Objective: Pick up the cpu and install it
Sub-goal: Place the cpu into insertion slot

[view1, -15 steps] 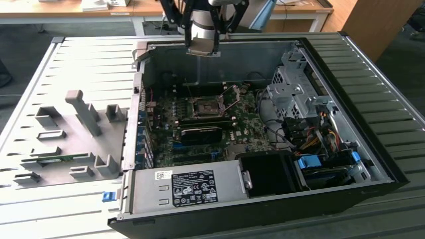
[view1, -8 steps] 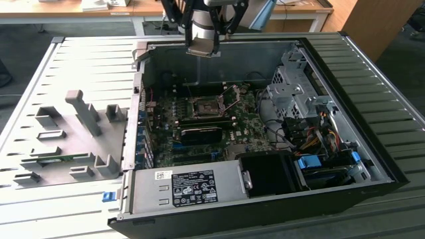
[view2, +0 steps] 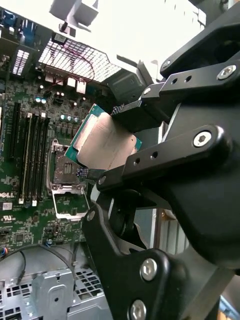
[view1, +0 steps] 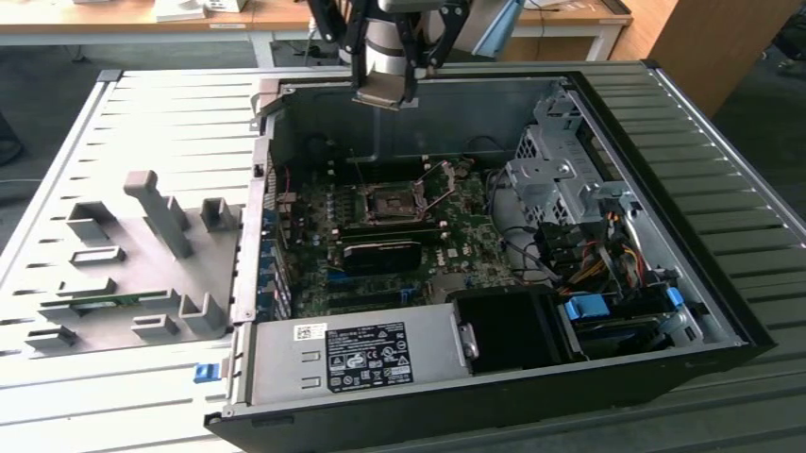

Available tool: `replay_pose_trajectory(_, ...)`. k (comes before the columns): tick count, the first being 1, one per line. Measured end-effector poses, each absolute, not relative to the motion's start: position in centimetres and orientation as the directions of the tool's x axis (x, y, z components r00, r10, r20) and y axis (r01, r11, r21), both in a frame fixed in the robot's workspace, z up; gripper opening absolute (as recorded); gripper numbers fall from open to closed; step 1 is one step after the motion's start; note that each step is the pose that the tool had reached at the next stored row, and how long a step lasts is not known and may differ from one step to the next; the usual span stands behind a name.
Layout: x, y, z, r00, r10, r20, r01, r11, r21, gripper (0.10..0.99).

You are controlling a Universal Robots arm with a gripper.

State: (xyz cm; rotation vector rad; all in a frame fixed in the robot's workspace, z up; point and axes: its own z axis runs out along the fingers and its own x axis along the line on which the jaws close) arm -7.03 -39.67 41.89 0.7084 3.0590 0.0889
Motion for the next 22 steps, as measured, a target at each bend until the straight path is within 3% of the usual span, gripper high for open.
replay_pose_trajectory(22, -7.03, -39.67, 41.75, -0.804, 0.595, 0.012, 0.595, 0.802, 0.054, 0.541)
